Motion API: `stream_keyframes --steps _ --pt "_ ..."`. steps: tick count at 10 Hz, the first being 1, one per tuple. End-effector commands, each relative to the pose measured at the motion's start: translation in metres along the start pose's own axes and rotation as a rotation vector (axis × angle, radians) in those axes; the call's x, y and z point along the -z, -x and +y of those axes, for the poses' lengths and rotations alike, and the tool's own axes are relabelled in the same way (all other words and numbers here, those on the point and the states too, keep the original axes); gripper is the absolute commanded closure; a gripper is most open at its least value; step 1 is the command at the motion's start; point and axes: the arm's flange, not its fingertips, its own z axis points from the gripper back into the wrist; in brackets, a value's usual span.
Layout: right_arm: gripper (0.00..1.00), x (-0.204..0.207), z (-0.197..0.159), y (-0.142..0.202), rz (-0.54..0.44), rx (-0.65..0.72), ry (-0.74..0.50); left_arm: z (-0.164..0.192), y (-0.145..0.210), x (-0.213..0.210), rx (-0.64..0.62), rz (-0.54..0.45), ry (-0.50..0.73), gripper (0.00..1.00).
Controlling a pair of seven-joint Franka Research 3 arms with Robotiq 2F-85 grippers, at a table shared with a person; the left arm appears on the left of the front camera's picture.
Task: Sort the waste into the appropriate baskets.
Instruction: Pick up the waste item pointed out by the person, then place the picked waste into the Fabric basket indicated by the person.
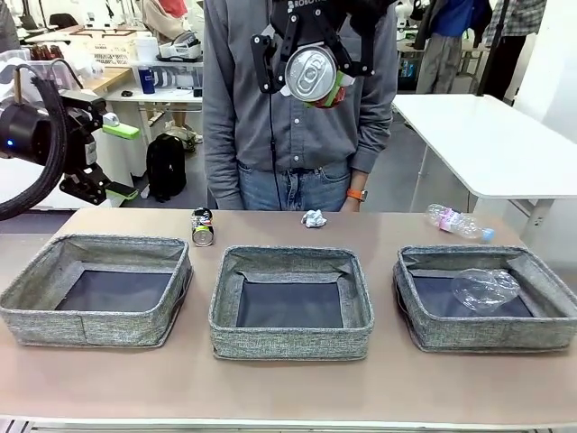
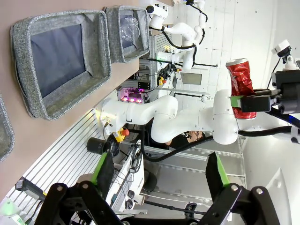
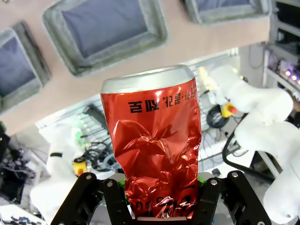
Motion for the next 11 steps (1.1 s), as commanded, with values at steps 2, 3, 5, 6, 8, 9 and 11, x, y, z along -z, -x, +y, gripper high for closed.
stream_keyframes --steps 2,3,5,6,8,9,11 --pt "0.84 0.0004 -0.0033 0.0031 -0.001 0.003 0.005 -0.0031 0.0019 -0.0009 -0.007 0.006 -0.004 0.0" --pt "0.84 0.0004 -0.0033 0.0031 -0.001 0.003 0.005 -0.0031 0.0019 -0.0009 -0.007 0.006 -0.004 0.0" --pt "0.84 0.0004 -0.0033 0.0031 -0.001 0.003 0.005 -0.0031 0.0019 -0.0009 -0.007 0.006 -0.004 0.0" --pt "0.84 0.0004 -0.0033 0.0031 -0.001 0.003 0.005 -0.0031 0.0019 -0.0009 -0.007 0.006 -0.004 0.0" --pt "0.84 0.0004 -0.0033 0.0031 -0.001 0.003 0.005 -0.0031 0.0019 -0.0009 -0.007 0.006 -0.004 0.0" --pt "0.84 0.0004 -0.0033 0.0031 -0.001 0.003 0.005 -0.0031 0.0019 -0.0009 -0.007 0.006 -0.004 0.0" --pt "0.84 0.0004 -0.0033 0.0031 -0.001 0.003 0.005 -0.0031 0.0019 -0.0009 -0.007 0.006 -0.004 0.0"
